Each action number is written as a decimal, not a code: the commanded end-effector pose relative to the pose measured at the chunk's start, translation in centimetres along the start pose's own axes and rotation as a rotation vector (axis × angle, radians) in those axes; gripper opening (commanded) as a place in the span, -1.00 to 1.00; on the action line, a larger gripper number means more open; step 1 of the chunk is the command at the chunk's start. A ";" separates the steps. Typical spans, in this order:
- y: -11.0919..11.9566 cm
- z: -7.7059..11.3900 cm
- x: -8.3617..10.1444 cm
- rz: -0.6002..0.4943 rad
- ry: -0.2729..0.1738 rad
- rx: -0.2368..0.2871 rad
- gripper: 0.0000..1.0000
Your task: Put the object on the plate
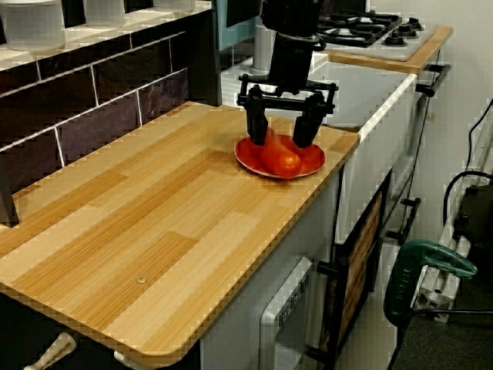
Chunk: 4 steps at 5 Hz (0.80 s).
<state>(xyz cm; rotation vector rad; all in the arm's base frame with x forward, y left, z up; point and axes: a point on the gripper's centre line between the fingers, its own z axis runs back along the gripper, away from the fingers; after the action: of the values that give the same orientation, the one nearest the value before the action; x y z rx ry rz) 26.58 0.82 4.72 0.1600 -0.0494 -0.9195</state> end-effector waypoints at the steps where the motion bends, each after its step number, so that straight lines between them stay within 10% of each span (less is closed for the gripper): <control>1: 1.3 0.8 -0.1 0.026 -0.025 0.029 1.00; 4: 2.0 1.7 -0.7 0.043 -0.038 0.020 1.00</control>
<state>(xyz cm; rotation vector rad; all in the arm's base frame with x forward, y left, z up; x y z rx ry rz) 27.25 2.24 5.23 0.1292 -0.0471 -0.8759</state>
